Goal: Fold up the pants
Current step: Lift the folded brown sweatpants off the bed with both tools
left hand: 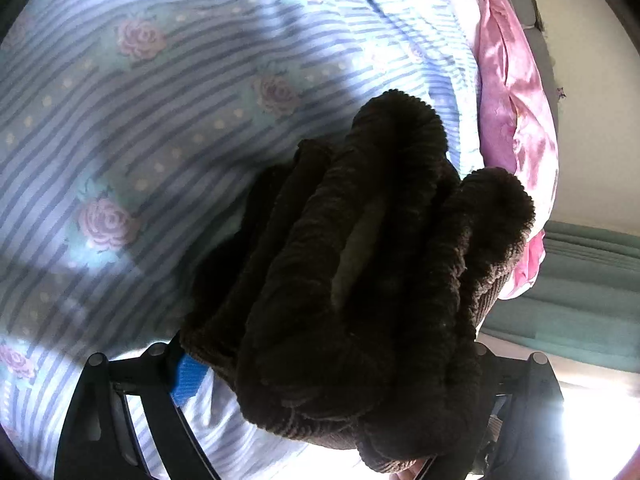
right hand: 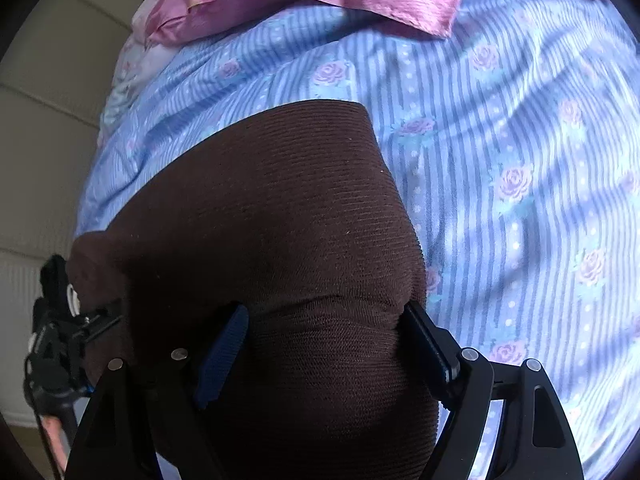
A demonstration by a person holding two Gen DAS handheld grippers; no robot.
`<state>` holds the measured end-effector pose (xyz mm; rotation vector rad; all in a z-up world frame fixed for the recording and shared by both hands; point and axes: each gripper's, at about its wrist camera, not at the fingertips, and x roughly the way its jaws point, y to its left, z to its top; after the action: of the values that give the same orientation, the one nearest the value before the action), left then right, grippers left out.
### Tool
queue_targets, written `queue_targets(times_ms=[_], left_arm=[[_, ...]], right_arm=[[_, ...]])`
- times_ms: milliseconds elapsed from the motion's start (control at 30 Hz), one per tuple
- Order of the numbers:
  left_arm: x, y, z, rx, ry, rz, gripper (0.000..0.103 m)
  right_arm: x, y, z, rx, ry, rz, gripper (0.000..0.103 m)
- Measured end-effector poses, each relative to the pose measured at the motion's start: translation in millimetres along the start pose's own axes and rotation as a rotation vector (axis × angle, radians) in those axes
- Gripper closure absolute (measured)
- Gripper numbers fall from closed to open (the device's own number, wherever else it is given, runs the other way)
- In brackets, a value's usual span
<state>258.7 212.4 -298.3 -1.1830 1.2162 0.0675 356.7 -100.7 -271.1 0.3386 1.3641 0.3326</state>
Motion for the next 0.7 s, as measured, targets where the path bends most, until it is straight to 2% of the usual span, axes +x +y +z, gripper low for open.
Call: queue_targets(times_ms=[33, 133, 200, 300, 500, 700], left_arm=[[-2, -2, -1, 0.013, -0.008, 0.006, 0.022], [-7, -15, -3, 0.057, -0.028, 0.047, 0.032], [-12, -24, -5, 0.086, -0.043, 0.073, 0.037], [-13, -41, -9, 0.137, -0.065, 0.112, 0.041], [-29, -66, -23, 0.242, -0.115, 0.14, 0.046], [-63, -96, -44, 0.352, -0.172, 0.138, 0.047]], right_arm=[[-2, 1, 0, -0.003, -0.001, -0.002, 0.025], [-9, 1, -2, 0.003, -0.004, 0.0, 0.038], [-15, -2, -2, 0.025, -0.006, 0.018, 0.049], [-26, 0, -4, 0.019, -0.015, 0.031, 0.059], [-58, 21, -13, -0.08, -0.084, -0.014, 0.069], [-105, 33, -29, -0.115, -0.16, 0.009, 0.071]])
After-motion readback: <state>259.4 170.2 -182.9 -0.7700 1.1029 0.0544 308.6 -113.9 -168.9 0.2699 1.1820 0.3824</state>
